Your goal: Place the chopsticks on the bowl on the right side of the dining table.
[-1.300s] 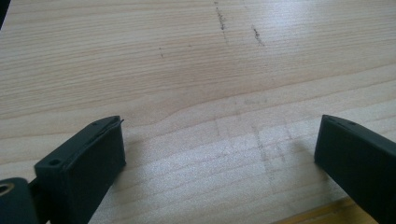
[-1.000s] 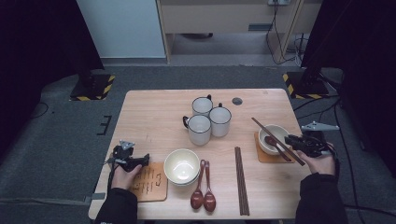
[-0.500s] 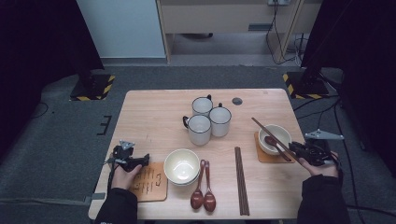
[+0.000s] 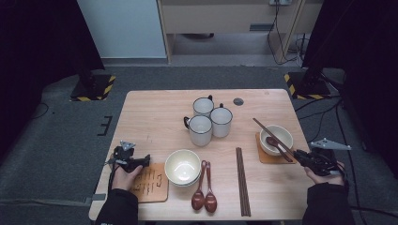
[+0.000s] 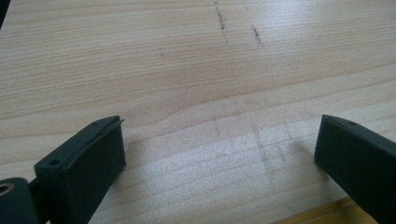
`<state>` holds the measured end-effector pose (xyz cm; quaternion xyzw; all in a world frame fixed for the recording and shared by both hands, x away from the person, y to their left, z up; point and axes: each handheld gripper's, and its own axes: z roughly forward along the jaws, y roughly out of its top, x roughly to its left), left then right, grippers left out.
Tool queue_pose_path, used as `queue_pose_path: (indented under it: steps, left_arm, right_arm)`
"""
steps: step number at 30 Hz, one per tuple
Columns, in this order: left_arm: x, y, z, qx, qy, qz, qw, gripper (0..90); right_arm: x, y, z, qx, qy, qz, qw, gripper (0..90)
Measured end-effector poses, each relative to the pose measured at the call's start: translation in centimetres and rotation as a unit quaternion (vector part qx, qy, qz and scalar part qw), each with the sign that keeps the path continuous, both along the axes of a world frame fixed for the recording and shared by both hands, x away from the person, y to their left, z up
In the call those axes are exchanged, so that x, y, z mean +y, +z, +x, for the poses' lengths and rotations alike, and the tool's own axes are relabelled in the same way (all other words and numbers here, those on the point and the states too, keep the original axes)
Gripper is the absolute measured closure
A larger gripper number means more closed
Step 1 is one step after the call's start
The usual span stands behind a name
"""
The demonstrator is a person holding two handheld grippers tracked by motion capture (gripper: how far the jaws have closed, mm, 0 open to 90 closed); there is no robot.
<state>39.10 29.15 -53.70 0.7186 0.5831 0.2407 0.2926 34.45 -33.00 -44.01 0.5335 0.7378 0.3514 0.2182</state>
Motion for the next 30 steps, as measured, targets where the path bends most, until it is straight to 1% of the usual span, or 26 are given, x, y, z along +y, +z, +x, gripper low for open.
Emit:
queue_pose_path:
  steps: [2, 7, 8, 12, 16, 19, 21, 26, 30]
  left_arm:
    - [0.0, 0.0, 0.0, 0.000, 0.000, 0.000, 1.0000, 0.8]
    - [0.0, 0.0, 0.0, 0.000, 0.000, 0.000, 1.0000, 0.8]
    - [0.0, 0.0, 0.0, 0.000, 0.000, 0.000, 1.0000, 0.8]
    - [0.0, 0.0, 0.0, 0.000, 0.000, 0.000, 1.0000, 0.8]
    - [0.0, 0.0, 0.0, 0.000, 0.000, 0.000, 1.0000, 0.8]
    - [0.0, 0.0, 0.0, 0.000, 0.000, 0.000, 1.0000, 0.8]
    - [0.0, 0.0, 0.0, 0.000, 0.000, 0.000, 1.0000, 0.8]
    - [0.0, 0.0, 0.0, 0.000, 0.000, 0.000, 1.0000, 0.8]
    - [0.0, 0.0, 0.0, 0.000, 0.000, 0.000, 1.0000, 0.8]
  right_arm:
    - [0.1, -0.2, -0.1, 0.001, 0.002, -0.001, 1.0000, 79.8]
    - [0.3, -0.6, -0.1, 0.014, 0.008, -0.006, 0.9999, 79.6]
    - [0.3, -0.7, -0.1, 0.013, 0.010, -0.010, 0.9998, 79.6]
    - [0.5, -0.9, 0.0, 0.022, 0.011, -0.011, 0.9996, 79.4]
    - [0.4, -1.2, 0.1, 0.025, 0.012, -0.016, 0.9995, 79.4]
    - [0.4, -1.3, 0.2, 0.030, 0.008, -0.015, 0.9994, 79.3]
    - [0.4, -1.4, 0.2, 0.031, 0.008, -0.019, 0.9993, 79.3]
    - [0.1, -1.5, 0.3, 0.030, 0.008, -0.021, 0.9993, 79.1]
    - [-0.1, -1.6, 0.3, 0.031, 0.003, -0.020, 0.9993, 79.1]
